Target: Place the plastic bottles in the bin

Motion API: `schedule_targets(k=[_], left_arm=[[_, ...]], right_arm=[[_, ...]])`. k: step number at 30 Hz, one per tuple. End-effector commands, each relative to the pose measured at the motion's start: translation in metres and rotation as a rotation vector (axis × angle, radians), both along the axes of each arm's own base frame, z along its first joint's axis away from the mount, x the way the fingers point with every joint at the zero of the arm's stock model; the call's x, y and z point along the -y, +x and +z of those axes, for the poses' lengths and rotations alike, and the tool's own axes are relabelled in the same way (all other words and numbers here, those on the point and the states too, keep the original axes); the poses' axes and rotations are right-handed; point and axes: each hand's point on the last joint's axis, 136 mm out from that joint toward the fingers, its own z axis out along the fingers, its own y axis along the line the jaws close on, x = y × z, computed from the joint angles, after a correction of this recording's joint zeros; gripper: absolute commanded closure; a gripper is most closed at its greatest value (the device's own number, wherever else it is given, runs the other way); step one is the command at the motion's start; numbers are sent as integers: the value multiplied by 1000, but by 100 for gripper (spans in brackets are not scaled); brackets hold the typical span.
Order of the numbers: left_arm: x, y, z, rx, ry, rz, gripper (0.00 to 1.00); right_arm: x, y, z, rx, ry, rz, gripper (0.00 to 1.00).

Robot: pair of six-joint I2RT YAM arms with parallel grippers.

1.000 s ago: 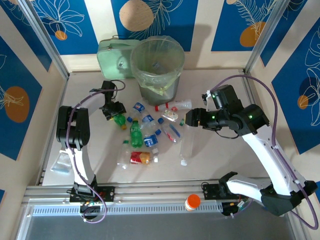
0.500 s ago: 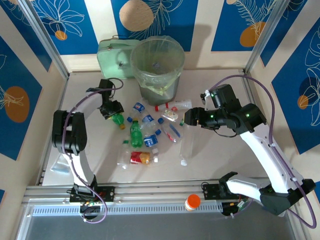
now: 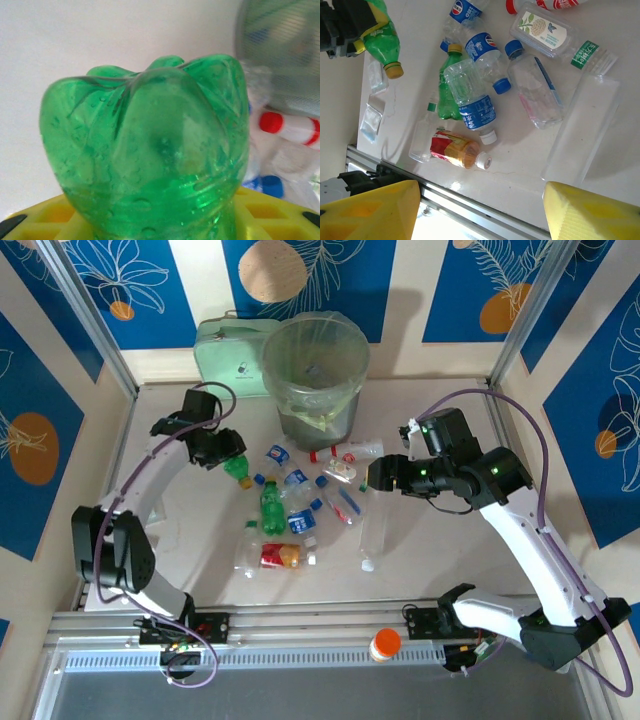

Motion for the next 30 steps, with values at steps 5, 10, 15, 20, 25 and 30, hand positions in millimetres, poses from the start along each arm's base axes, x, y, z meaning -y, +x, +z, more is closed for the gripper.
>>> schedule_targets(k=[5, 10, 15, 20, 25, 30], left_arm=[[26, -5, 78, 144, -62, -38, 55], [48, -4, 135, 272, -98, -82, 55], [66, 4, 192, 397, -111, -132, 55], [86, 18, 240, 509, -135, -177, 55], [114, 42, 279, 608, -176, -230, 55], [146, 76, 293, 667, -265, -258, 55]], right_arm=[[-1, -4, 4, 26, 18, 28, 34], [2, -8, 4, 30, 14, 22, 34], [6, -12, 4, 33, 9, 18, 34], [9, -15, 5, 40, 4, 11, 34], [13, -18, 4, 41, -5, 3, 34], [17, -22, 3, 41, -10, -3, 34]])
